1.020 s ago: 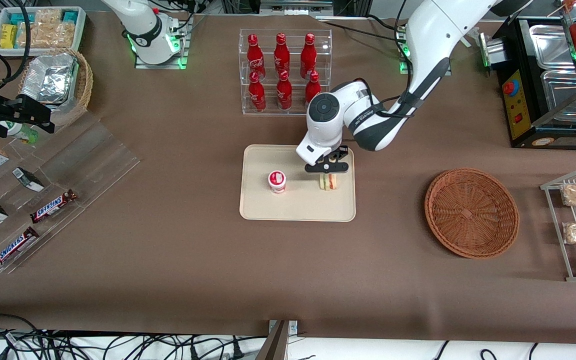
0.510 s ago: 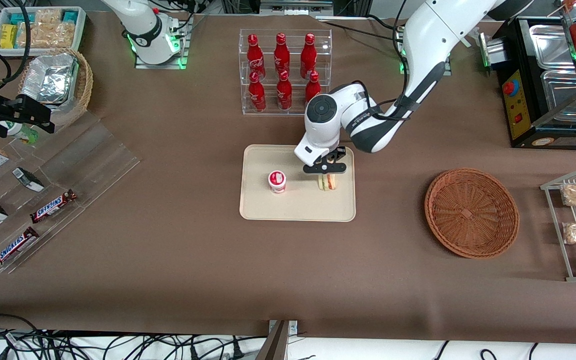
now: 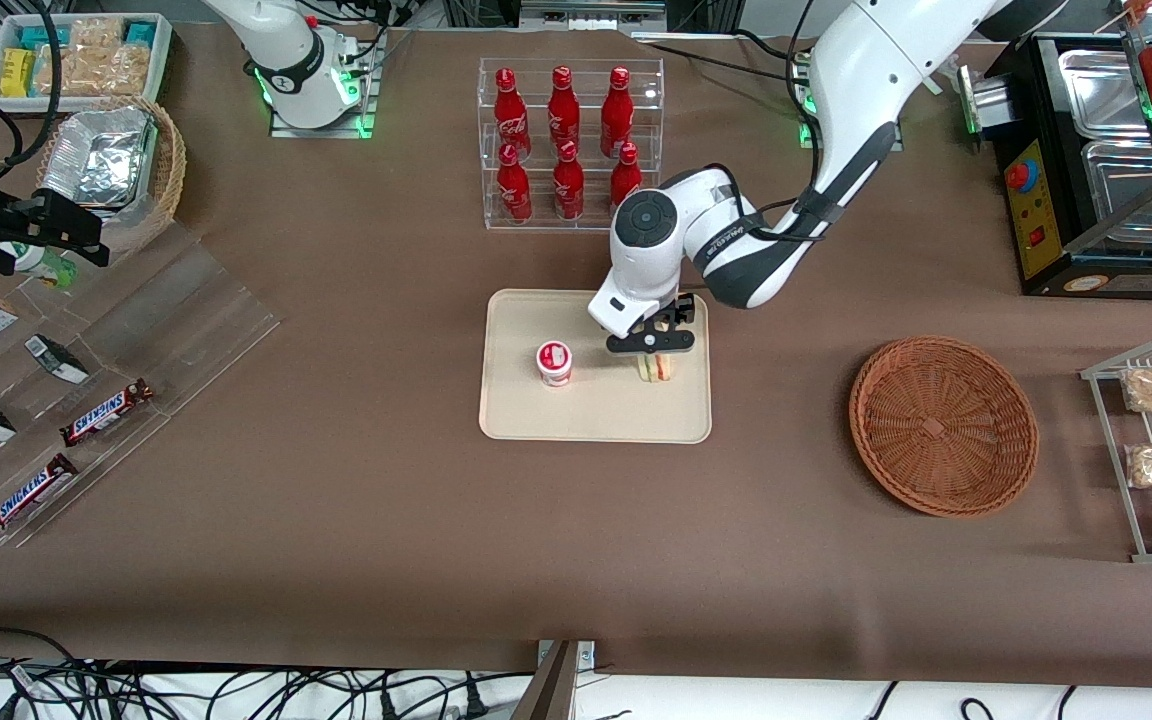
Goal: Place sandwich from basket to tray
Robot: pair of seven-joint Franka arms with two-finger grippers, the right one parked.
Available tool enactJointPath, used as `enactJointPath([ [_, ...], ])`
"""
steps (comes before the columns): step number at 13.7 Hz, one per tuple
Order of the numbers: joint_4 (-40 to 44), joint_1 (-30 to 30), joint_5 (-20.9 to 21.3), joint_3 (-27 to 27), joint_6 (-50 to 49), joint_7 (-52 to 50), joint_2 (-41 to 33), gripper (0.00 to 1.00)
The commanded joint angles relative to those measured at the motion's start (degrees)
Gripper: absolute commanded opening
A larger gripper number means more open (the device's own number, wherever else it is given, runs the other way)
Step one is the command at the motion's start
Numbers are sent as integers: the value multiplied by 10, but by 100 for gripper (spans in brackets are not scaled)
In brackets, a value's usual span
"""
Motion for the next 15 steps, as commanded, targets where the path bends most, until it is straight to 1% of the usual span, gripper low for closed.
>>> enactJointPath([
  [1, 44, 16, 5, -2, -48, -10, -30, 100],
  [4, 128, 47, 1, -6, -138, -9, -37, 100],
  [6, 170, 76, -22, -5, -176, -1, -50, 100],
  [8, 178, 112, -24, -6, -199, 1, -74, 100],
  [10, 179, 145, -48, -7, -202, 11, -97, 100],
  [15, 189, 190, -84, -7, -243, 103, -121, 100],
])
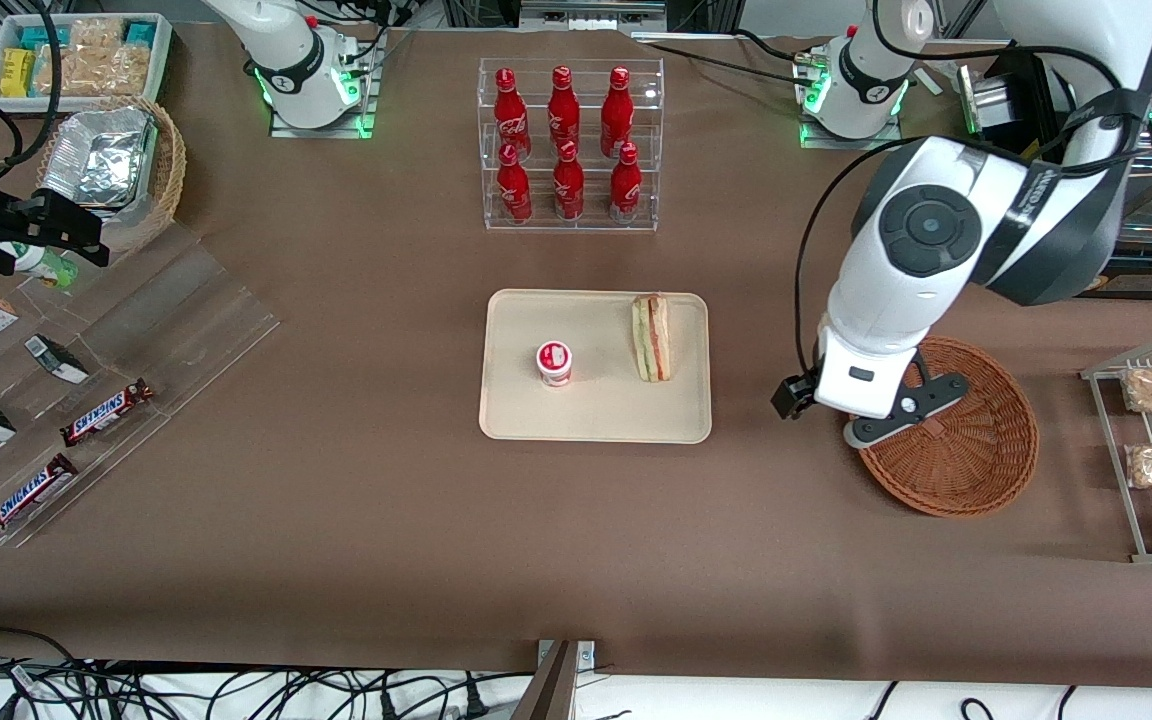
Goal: Place sandwich from basket to tray
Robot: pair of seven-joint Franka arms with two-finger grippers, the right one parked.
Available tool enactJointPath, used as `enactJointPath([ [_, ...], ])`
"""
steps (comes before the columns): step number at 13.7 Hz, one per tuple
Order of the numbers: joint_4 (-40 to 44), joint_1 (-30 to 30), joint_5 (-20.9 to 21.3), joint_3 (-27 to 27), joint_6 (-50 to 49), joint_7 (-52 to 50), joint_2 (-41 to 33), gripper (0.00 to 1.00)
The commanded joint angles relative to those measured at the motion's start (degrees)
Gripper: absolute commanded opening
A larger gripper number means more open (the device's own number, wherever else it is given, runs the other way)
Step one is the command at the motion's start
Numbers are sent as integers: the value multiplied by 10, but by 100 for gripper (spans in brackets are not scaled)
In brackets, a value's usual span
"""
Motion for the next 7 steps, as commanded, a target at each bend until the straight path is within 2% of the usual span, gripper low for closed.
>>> enactJointPath([
  [1, 6, 29, -23, -6, -24, 59, -17, 100],
  [3, 4, 29, -56, 17, -33, 107, -44, 100],
  [7, -11, -3, -142, 126, -58, 240, -105, 100],
])
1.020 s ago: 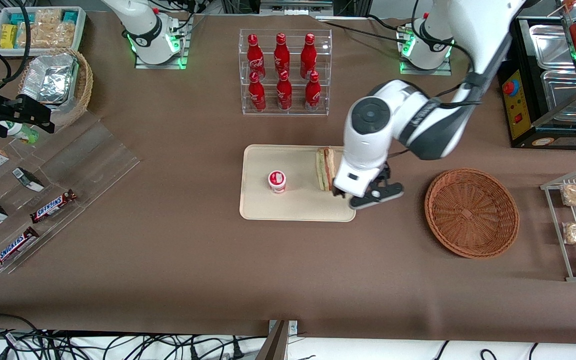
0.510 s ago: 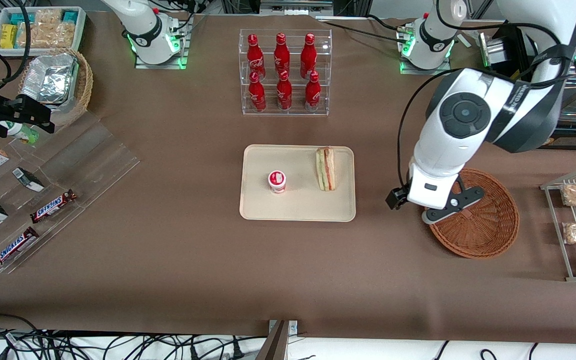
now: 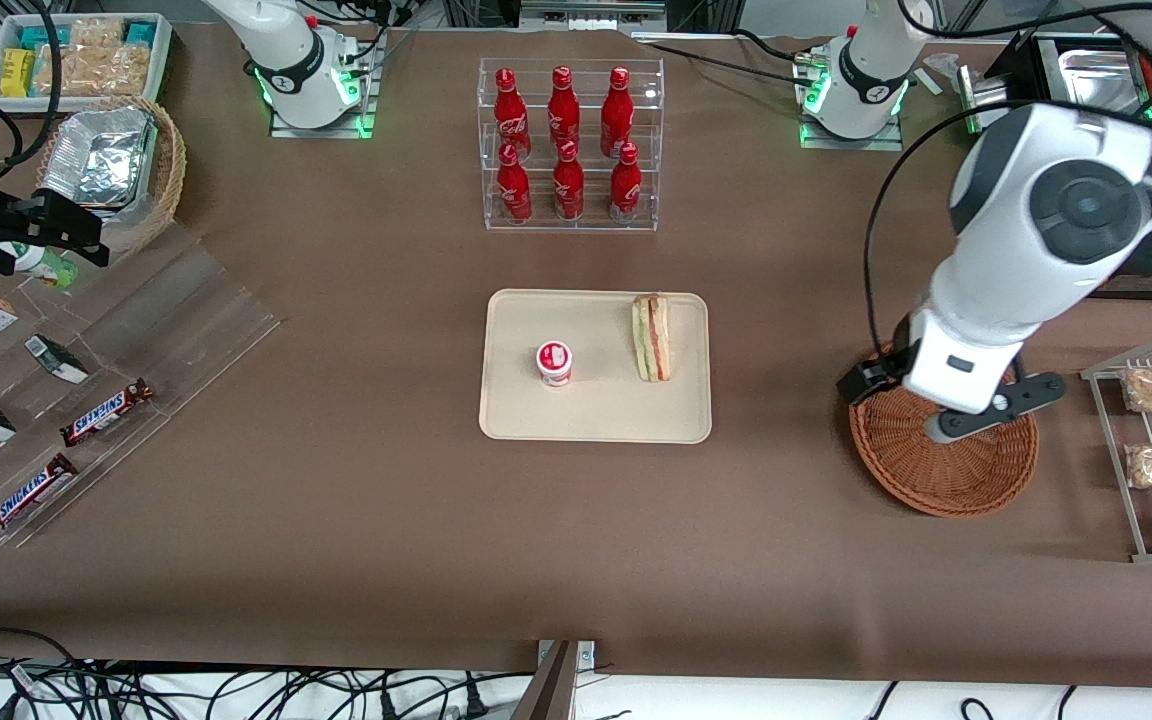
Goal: Place sandwich from basket to tray
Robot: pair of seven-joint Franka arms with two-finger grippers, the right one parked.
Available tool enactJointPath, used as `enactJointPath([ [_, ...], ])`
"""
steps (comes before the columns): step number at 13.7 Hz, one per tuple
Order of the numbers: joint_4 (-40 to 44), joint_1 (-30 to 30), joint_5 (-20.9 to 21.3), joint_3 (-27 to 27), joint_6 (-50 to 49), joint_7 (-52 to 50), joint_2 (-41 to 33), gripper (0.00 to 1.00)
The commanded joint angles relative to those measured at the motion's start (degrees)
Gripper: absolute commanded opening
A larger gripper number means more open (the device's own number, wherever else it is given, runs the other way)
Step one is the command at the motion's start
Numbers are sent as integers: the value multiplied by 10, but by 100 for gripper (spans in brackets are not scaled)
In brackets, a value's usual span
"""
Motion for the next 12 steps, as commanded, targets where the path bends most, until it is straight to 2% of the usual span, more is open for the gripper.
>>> enactJointPath([
  [1, -19, -21, -55, 70, -32, 101, -57, 100],
  [5, -39, -49, -125, 165, -86, 237, -123, 100],
  [9, -39, -51, -146, 177, -146, 308, -164, 100],
  [12, -37, -55, -145, 177, -160, 341, -175, 100],
])
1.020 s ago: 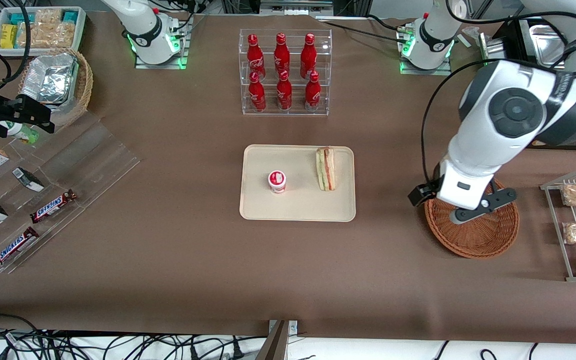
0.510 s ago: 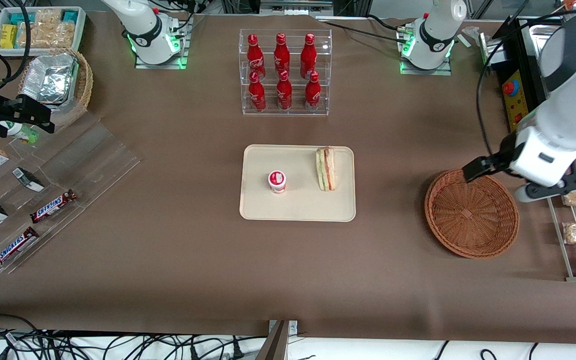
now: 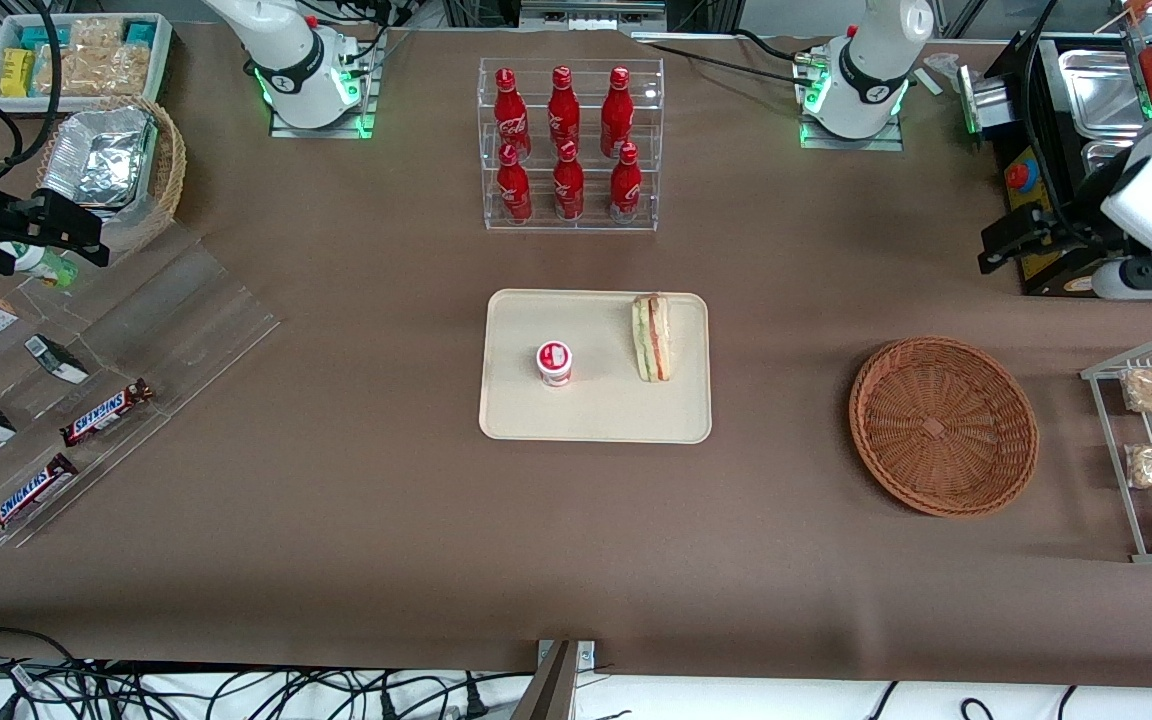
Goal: Place sandwich from basket to tray
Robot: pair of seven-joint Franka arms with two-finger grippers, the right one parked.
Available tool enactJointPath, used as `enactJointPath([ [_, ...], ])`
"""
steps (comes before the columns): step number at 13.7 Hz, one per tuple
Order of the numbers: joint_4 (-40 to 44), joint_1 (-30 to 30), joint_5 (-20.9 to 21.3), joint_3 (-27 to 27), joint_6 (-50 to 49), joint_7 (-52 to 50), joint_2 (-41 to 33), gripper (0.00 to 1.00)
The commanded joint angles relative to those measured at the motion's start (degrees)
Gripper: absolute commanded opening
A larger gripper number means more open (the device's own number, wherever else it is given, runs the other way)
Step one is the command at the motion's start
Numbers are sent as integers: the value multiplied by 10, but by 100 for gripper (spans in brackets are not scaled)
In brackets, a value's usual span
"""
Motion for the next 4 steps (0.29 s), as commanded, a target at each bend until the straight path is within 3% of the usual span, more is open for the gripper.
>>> enactJointPath([
  [1, -19, -8, -7, 10, -6, 30, -17, 100],
  [4, -17, -8, -7, 10, -6, 31, -15, 100],
])
